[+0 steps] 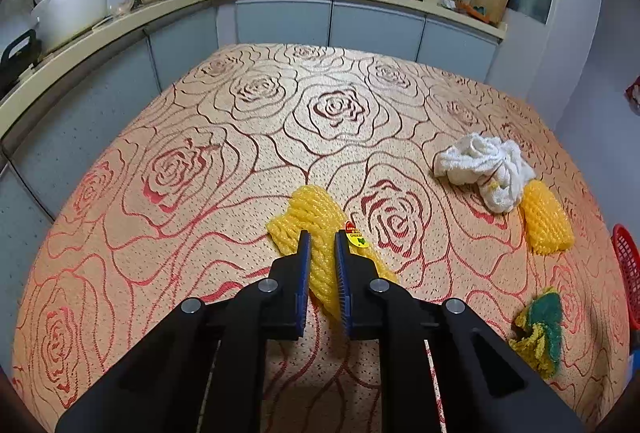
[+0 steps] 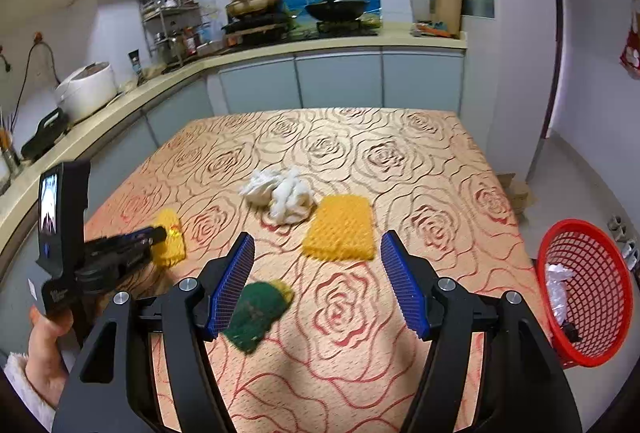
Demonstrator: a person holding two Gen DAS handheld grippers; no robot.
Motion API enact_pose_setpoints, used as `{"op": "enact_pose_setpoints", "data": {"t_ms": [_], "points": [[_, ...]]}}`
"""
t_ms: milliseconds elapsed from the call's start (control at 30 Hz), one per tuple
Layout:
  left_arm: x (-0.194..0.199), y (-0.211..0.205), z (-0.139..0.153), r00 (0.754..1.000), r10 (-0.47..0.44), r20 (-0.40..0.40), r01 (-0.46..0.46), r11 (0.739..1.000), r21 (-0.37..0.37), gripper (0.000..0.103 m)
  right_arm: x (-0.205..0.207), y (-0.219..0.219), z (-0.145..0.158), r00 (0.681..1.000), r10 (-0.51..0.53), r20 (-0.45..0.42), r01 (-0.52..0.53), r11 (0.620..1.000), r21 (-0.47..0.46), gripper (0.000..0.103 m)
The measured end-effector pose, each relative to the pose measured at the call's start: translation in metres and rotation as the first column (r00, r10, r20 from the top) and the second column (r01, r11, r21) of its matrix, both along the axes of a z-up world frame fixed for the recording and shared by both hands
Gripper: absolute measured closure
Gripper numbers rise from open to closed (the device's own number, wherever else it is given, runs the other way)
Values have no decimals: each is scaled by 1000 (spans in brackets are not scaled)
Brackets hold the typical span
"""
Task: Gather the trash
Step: 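Grasp the green scrubber with the right tool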
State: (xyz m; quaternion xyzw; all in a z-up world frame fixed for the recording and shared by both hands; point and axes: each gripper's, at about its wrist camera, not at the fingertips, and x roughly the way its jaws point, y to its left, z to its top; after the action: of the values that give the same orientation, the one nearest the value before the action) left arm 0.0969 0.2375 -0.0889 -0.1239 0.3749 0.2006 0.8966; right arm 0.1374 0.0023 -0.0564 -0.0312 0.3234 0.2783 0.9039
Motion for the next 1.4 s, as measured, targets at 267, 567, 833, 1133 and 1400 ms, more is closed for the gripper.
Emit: {"op": "enact_pose_setpoints", "data": {"t_ms": [267, 567, 833, 1133, 1400], "points": [[-14, 2, 23, 997, 12, 73, -15, 999, 44, 92, -10, 30, -19, 995, 76, -66, -78, 997, -21, 39], [-24, 7, 37, 993, 20, 115, -29, 997, 76, 92, -11, 55, -39, 985, 101, -140, -108, 993, -45, 39], [-27, 8, 38, 992, 23, 121, -34, 996, 84, 92, -7, 63, -53, 981, 89, -170, -103, 991, -81, 44], [-27, 6, 39, 992, 18, 121, -29, 996, 89, 92, -3, 57, -54, 983, 84, -161, -101, 990, -98, 63], [-30, 4, 40, 991, 17, 129, -30, 995, 95, 92, -5, 49, -42, 990, 75, -122, -87, 992, -93, 67]]}}
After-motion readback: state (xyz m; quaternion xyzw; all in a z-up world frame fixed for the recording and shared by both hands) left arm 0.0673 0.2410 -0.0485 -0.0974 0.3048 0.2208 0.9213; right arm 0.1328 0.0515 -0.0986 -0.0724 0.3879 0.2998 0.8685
